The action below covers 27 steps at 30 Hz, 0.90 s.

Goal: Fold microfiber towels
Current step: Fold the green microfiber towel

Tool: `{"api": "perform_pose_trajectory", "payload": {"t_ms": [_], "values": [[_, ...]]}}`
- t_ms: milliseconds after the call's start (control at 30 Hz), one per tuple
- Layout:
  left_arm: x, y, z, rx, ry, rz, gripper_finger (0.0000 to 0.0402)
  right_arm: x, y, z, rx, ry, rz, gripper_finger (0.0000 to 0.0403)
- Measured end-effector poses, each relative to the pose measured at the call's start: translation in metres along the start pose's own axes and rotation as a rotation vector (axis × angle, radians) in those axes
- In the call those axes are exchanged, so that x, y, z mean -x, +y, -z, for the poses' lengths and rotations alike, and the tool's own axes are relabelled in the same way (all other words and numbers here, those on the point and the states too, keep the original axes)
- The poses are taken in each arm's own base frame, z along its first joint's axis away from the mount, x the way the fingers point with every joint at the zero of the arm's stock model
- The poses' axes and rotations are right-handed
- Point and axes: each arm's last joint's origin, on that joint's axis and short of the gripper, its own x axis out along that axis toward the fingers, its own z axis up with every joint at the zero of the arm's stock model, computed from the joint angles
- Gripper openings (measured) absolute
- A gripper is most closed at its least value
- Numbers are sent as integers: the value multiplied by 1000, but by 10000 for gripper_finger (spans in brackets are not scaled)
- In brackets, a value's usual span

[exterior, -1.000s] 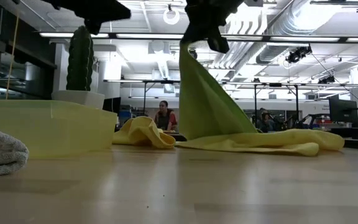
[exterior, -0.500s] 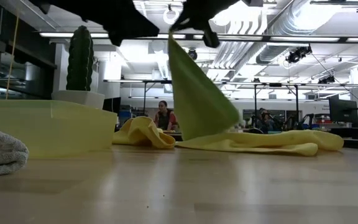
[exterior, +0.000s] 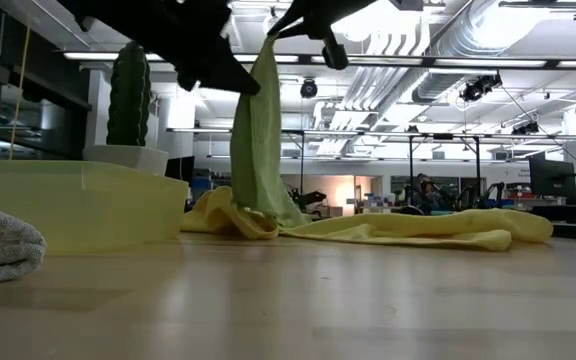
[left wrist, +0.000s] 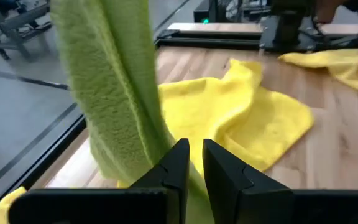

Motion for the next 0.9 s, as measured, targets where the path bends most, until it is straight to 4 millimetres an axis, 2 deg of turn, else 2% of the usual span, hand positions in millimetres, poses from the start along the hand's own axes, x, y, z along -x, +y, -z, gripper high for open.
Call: {"api": "perform_pose_trajectory", "payload": {"t_ms": [167,267,367,500,733,900], "values": [[29,14,-7,-10,32,6,38,20,4,-1,40,-12,7,0],[36,24,-4,13,77,-3,38,28,8,-2,55,-35,-3,0],[31,27,1,39,107,65,41,31,9,-3,57,-50,0,0],[12,19,11,103,117,149,62,31,9,-2,56,-49,2,0],[-18,4,27,140,163,153,131,31,9,-2,57,-49,2,0],[-23,7,37,138,235,118,179,31,9,-2,65,-49,2,0]]}}
